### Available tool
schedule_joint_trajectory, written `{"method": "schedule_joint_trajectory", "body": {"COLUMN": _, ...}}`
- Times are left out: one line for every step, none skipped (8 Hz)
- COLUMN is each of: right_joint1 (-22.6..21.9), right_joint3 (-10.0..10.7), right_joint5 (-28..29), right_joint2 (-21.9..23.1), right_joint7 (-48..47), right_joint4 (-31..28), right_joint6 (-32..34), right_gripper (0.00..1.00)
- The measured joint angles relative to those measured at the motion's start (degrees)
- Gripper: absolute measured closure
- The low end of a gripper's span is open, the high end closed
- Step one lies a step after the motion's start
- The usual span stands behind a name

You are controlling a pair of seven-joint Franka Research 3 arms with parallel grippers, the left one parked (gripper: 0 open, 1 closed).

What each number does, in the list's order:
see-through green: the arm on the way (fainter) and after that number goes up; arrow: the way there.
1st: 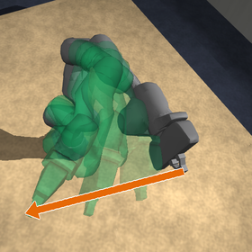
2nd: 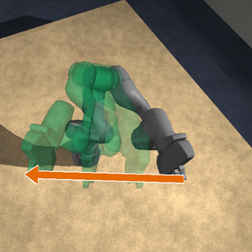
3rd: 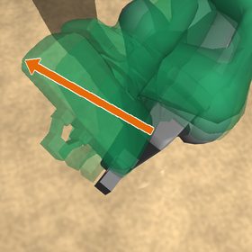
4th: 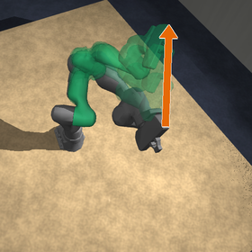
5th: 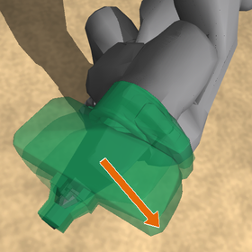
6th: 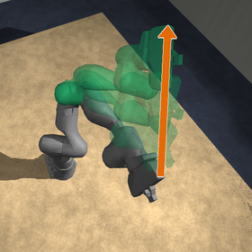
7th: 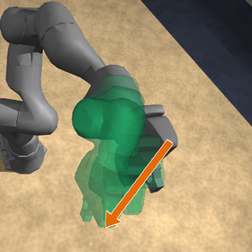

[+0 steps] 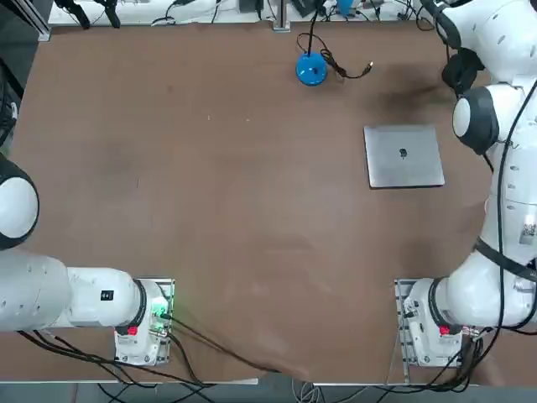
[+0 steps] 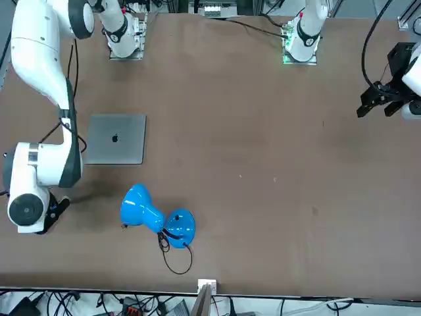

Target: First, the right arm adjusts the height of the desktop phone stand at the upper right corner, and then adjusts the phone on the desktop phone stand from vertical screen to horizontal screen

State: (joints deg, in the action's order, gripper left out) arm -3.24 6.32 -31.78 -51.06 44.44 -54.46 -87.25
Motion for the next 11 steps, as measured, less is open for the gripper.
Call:
{"method": "schedule_joint_trajectory", "body": {"right_joint1": 0.4, "right_joint3": 0.0, "right_joint5": 0.2, "right_joint2": 0.3, "right_joint7": 0.2, "right_joint4": 0.0, "right_joint6": -0.1, "right_gripper": 0.83}}
{"method": "schedule_joint_trajectory", "body": {"right_joint1": 0.6, "right_joint3": 0.0, "right_joint5": 0.5, "right_joint2": 0.6, "right_joint7": 0.4, "right_joint4": 0.0, "right_joint6": -0.2, "right_gripper": 0.83}}
{"method": "schedule_joint_trajectory", "body": {"right_joint1": 0.7, "right_joint3": 0.0, "right_joint5": 0.8, "right_joint2": 1.0, "right_joint7": 0.4, "right_joint4": 0.0, "right_joint6": -0.2, "right_gripper": 0.83}}
{"method": "schedule_joint_trajectory", "body": {"right_joint1": 0.8, "right_joint3": 0.0, "right_joint5": 1.5, "right_joint2": 1.3, "right_joint7": 0.4, "right_joint4": 0.1, "right_joint6": -0.2, "right_gripper": 0.83}}
{"method": "schedule_joint_trajectory", "body": {"right_joint1": 1.0, "right_joint3": 0.0, "right_joint5": 2.3, "right_joint2": 1.5, "right_joint7": 0.5, "right_joint4": 0.1, "right_joint6": -0.2, "right_gripper": 0.83}}
{"method": "schedule_joint_trajectory", "body": {"right_joint1": 1.3, "right_joint3": 0.0, "right_joint5": 2.7, "right_joint2": 1.8, "right_joint7": 0.5, "right_joint4": 0.1, "right_joint6": -0.2, "right_gripper": 0.83}}
{"method": "schedule_joint_trajectory", "body": {"right_joint1": 1.5, "right_joint3": 0.0, "right_joint5": 2.9, "right_joint2": 2.1, "right_joint7": 0.6, "right_joint4": 0.1, "right_joint6": -0.2, "right_gripper": 0.83}}
{"method": "schedule_joint_trajectory", "body": {"right_joint1": 1.6, "right_joint3": 0.0, "right_joint5": 3.0, "right_joint2": 2.2, "right_joint7": 0.6, "right_joint4": 0.1, "right_joint6": -0.2, "right_gripper": 0.83}}
{"method": "schedule_joint_trajectory", "body": {"right_joint1": 1.6, "right_joint3": 0.0, "right_joint5": 3.0, "right_joint2": 2.3, "right_joint7": 0.6, "right_joint4": 0.1, "right_joint6": -0.2, "right_gripper": 0.83}}
{"method": "schedule_joint_trajectory", "body": {"right_joint1": 1.6, "right_joint3": 0.0, "right_joint5": 3.1, "right_joint2": 2.6, "right_joint7": 0.6, "right_joint4": 0.1, "right_joint6": -0.2, "right_gripper": 0.81}}
{"method": "schedule_joint_trajectory", "body": {"right_joint1": 1.7, "right_joint3": 0.0, "right_joint5": 3.1, "right_joint2": 2.8, "right_joint7": 0.6, "right_joint4": 0.1, "right_joint6": 0.0, "right_gripper": 0.81}}
